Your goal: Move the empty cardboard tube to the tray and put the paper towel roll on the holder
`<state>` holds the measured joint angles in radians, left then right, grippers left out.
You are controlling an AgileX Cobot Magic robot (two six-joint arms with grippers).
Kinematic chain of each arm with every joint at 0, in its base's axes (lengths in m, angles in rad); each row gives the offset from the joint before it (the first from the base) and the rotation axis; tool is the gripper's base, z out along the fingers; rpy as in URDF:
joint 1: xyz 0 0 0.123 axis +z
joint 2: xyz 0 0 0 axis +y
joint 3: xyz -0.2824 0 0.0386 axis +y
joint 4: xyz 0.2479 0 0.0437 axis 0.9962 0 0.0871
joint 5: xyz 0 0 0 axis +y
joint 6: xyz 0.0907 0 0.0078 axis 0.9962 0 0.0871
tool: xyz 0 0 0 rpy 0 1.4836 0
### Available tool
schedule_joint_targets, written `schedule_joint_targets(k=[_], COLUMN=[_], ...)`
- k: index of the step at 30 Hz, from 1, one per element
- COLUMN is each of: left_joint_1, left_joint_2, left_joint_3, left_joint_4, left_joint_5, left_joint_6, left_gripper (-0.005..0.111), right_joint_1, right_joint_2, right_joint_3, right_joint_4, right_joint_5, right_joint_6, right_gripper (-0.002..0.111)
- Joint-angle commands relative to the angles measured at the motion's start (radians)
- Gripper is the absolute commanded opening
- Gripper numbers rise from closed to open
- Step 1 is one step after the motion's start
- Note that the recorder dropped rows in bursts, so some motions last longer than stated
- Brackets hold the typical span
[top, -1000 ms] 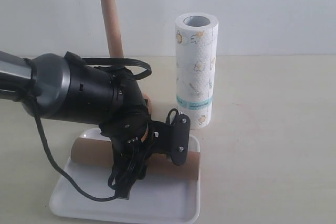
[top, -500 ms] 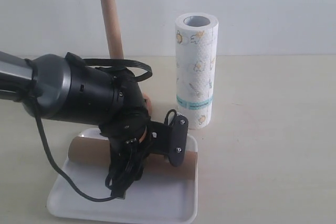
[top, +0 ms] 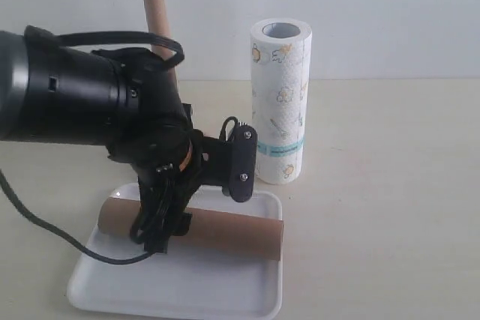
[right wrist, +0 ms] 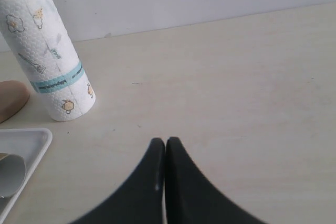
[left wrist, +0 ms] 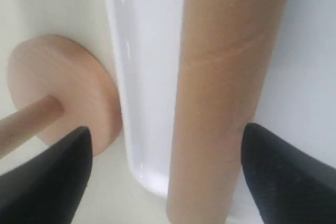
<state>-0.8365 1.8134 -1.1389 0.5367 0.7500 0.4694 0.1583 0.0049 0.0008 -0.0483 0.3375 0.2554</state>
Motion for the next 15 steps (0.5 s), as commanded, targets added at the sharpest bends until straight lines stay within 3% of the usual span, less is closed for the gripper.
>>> schedule_joint_targets(k=[1,6,9,13,15], left_joint_1=[-0.003,-0.003,-0.003,-0.003,-0.003], left_joint_2=[-0.09,-0.215,-0.256,-0.304,-0.338], left_joint_3=[-0.001,-0.001,-0.001,-0.001,-0.001], left_joint_4=[0.002,-0.007,-0.045,-0.155,-0.184], left_joint_5=[0.046,0.239,0.352,0.471,0.471], left_joint_6=[-0.021,-0.097,-0.106,-0.099,-0.173], left_gripper=[0.074,0.068,0.046,0.005,0.005], right_joint_1=[0.002,0.002,0.002,0.002,0.002], right_joint_2=[-0.005,-0.005,-0.005,-0.005,-0.005], right_joint_3=[-0.001,-0.001,-0.001,-0.001,-0.001], right_joint_4=[-0.008,-0.008,-0.008,-0.008,-0.008], right_joint_5=[-0.007,-0.007,-0.007,-0.007,-0.007], right_joint_6=[-0.003,-0.003,-0.003,-0.003,-0.003], right_gripper=[0.0,0.0,0.0,0.0,0.0])
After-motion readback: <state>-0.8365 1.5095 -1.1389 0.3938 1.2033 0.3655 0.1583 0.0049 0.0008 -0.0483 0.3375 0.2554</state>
